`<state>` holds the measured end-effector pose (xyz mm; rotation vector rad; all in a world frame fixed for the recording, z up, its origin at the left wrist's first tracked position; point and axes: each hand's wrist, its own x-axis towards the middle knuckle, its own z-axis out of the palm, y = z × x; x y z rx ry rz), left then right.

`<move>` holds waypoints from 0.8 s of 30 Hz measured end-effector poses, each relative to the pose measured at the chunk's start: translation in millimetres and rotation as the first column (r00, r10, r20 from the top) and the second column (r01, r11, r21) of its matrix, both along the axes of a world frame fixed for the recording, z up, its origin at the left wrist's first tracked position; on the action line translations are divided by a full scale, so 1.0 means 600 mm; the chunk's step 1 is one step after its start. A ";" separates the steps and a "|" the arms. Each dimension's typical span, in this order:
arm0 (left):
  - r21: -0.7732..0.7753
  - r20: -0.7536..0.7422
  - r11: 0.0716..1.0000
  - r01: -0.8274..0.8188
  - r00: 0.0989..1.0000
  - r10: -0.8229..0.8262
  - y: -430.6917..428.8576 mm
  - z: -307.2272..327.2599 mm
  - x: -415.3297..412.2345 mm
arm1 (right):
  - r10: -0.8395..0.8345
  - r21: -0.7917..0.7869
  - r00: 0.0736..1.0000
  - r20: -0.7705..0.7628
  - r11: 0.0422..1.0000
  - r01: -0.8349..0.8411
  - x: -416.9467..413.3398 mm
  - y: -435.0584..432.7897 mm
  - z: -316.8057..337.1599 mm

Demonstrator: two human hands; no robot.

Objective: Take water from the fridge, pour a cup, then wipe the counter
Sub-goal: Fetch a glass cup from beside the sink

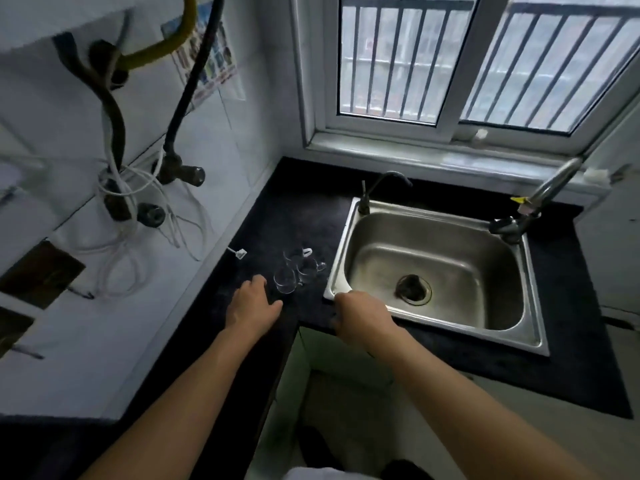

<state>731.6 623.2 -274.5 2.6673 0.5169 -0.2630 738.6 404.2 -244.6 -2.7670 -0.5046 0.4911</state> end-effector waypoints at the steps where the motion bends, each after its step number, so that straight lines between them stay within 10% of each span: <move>1: -0.005 -0.012 1.000 -0.001 1.000 0.001 0.006 -0.009 0.017 | -0.016 0.002 1.000 -0.019 1.000 0.016 0.007 0.000 -0.003; 24: -0.270 -0.017 0.955 -0.121 0.993 0.121 0.008 -0.177 0.154 | -0.019 0.009 0.977 -0.211 1.000 0.021 0.129 -0.030 -0.056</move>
